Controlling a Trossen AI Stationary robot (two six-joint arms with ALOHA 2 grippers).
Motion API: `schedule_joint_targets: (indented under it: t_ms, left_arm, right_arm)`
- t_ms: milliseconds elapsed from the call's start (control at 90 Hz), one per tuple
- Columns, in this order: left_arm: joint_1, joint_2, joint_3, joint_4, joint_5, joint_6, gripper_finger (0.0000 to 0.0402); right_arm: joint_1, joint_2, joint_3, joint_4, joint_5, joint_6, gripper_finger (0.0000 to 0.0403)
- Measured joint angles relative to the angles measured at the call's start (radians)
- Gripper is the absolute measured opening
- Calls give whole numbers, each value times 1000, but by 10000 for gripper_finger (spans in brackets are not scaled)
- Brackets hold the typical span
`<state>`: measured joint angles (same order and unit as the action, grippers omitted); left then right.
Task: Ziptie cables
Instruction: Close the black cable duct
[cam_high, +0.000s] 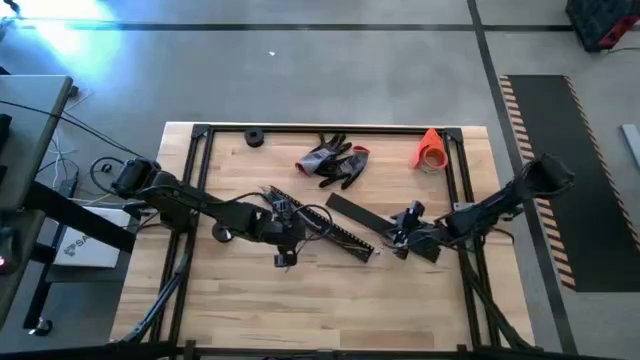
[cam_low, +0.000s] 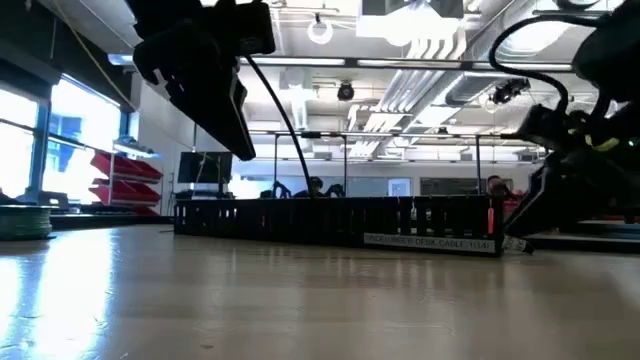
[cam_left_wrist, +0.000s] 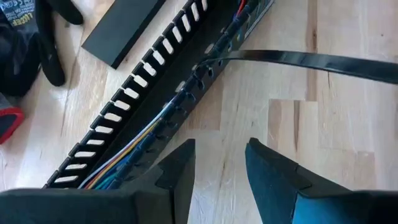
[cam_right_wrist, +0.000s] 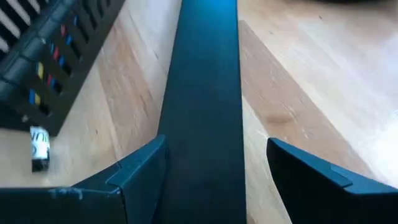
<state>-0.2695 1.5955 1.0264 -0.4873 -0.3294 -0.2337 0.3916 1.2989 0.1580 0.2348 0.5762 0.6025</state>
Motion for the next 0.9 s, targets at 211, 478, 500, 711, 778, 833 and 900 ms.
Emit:
schedule_joint_targets:
  t_ms: [211, 478, 500, 711, 778, 833, 900]
  left_arm:
    - [1, 0, 0, 0, -11, 0, 121]
    - [1, 0, 0, 0, -21, 0, 121]
    - [1, 0, 0, 0, -21, 0, 121]
    - [1, 0, 0, 0, -21, -1, 121]
    - [1, 0, 0, 0, -22, -1, 121]
    - [1, 0, 0, 0, -22, -1, 121]
    - [1, 0, 0, 4, -24, -1, 121]
  right_arm:
    - [2, 6, -84, 121, -1, 11, 300]
    - [2, -17, -36, 105, 5, -65, 303]
    - [2, -18, -29, 100, 0, -79, 303]
    - [1, -23, 29, 80, -20, -115, 303]
    - [1, -18, 26, 84, -19, -83, 303]
    - [1, -3, 14, 76, -10, -48, 303]
    - [1, 23, -7, 79, -1, -9, 303]
